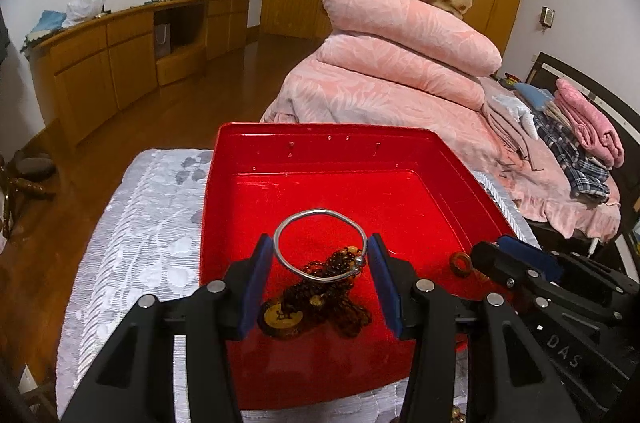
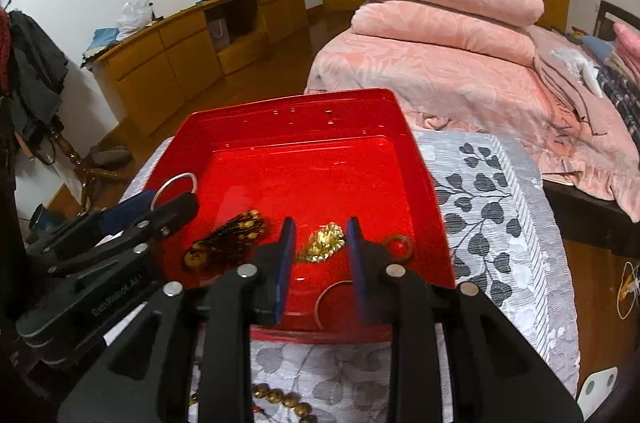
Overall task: Organize jewelry
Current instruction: 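Open both tools over the red box and move them back to the jewelry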
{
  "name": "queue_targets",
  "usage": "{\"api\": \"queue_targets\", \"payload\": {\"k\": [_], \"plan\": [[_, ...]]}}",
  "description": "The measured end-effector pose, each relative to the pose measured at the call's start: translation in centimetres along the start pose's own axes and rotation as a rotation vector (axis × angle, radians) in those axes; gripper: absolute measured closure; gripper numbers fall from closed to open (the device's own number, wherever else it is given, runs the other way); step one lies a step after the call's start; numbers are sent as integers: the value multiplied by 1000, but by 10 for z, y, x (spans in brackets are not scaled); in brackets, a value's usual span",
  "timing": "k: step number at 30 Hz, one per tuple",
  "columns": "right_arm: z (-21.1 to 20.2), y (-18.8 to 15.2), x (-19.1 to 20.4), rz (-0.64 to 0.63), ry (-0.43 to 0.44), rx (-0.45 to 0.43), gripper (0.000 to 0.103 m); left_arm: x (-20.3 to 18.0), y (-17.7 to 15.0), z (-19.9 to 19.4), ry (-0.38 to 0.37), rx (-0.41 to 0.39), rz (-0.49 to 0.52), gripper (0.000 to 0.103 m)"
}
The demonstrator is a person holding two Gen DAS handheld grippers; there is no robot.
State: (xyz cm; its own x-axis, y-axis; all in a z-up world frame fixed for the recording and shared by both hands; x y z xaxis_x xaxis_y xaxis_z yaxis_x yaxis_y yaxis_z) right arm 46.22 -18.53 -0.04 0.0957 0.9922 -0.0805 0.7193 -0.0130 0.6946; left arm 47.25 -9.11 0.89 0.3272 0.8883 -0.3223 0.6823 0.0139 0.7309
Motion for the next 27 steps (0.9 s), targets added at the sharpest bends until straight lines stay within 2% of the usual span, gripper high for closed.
{"api": "queue_targets", "payload": {"k": [2, 4, 7, 8, 10, 12, 16, 21, 27], "plan": [[2, 1, -5, 11, -10, -2, 63, 3, -1, -1, -11, 4, -14, 52], [1, 1, -10, 28, -14, -10, 61, 3, 0, -6, -21, -12, -24, 40], [-8, 2, -17, 49, -12, -33, 58, 1, 3, -21, -21, -41, -14, 38], [-11, 2, -20, 54, -14, -42, 55, 1, 5, -25, -20, -47, -11, 34], [-21, 2, -28, 74, -22, -65, 41, 1, 4, -38, -19, -71, -6, 31], [-31, -3, -34, 84, -34, -80, 36, 2, 3, -52, -21, -94, -8, 24], [-51, -17, -40, 76, -51, -110, 16, 7, -9, -85, -8, -140, -3, 16], [-69, -47, -38, 55, -47, -110, 13, 10, -29, -111, 3, -160, 0, 11], [-84, -81, -37, 49, -31, -87, 9, 7, -62, -125, 17, -120, 20, 10]]}}
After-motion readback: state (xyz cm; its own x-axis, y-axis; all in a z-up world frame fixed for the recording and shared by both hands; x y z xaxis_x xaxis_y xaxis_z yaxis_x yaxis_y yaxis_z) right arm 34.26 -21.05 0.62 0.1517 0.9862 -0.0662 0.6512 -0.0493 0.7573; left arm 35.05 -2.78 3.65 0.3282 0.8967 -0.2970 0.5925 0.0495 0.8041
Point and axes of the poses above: each gripper's, at about its wrist camera, not at the fingertips, and z roughly the way its jaws point, x to its left, y to its top, the point moved 9 cm from there along z, roughly the way its jaws point, and after that the axes turned 15 degrees about -y, right-handed, at the moved point
